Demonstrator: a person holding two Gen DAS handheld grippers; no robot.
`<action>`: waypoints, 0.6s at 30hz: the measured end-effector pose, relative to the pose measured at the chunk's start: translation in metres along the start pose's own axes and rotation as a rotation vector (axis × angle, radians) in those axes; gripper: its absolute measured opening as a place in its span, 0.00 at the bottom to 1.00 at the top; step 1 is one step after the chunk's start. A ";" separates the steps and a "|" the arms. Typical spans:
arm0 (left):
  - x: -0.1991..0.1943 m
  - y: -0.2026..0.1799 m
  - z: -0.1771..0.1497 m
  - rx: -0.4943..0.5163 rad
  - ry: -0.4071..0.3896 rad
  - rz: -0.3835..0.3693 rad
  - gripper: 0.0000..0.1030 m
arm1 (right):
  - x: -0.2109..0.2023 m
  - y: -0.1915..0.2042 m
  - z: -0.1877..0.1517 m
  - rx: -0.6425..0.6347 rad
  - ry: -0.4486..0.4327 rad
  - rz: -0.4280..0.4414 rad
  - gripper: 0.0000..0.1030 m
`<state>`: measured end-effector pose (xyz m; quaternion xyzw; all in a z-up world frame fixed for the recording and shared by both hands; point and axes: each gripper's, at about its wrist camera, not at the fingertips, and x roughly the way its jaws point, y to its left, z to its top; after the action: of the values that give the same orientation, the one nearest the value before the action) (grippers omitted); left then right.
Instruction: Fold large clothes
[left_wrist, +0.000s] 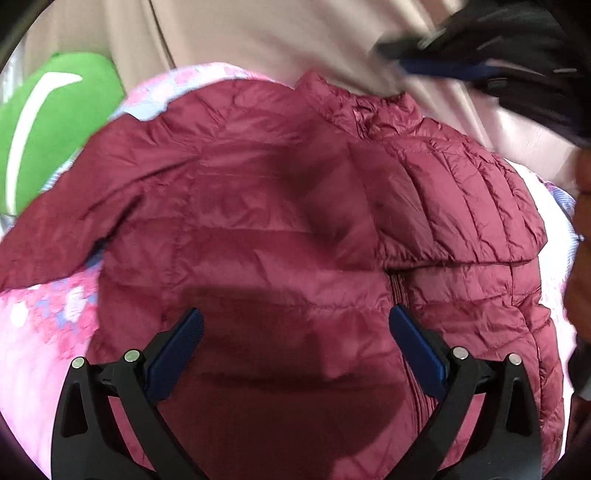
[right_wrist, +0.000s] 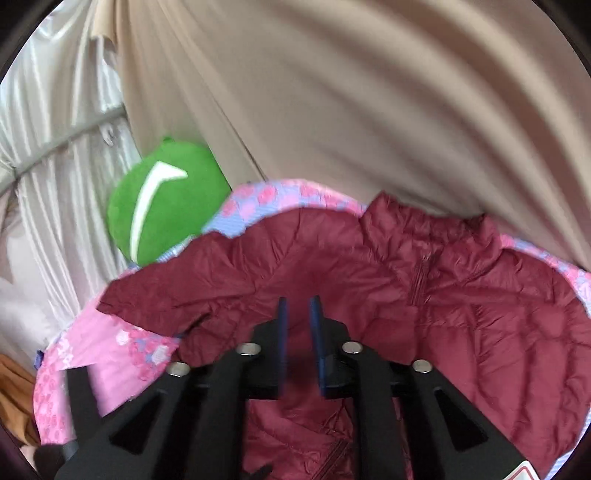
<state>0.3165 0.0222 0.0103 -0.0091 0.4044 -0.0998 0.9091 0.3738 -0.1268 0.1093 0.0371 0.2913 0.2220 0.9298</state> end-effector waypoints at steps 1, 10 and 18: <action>0.006 0.002 0.005 -0.009 0.013 -0.014 0.95 | -0.014 -0.005 0.001 0.000 -0.034 -0.022 0.39; 0.068 0.012 0.047 -0.184 0.129 -0.157 0.95 | -0.122 -0.171 -0.059 0.274 -0.095 -0.390 0.49; 0.053 0.006 0.094 -0.106 0.007 -0.151 0.07 | -0.133 -0.240 -0.125 0.432 -0.013 -0.470 0.50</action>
<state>0.4217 0.0123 0.0337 -0.0872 0.4103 -0.1464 0.8959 0.3005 -0.4081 0.0281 0.1667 0.3263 -0.0660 0.9281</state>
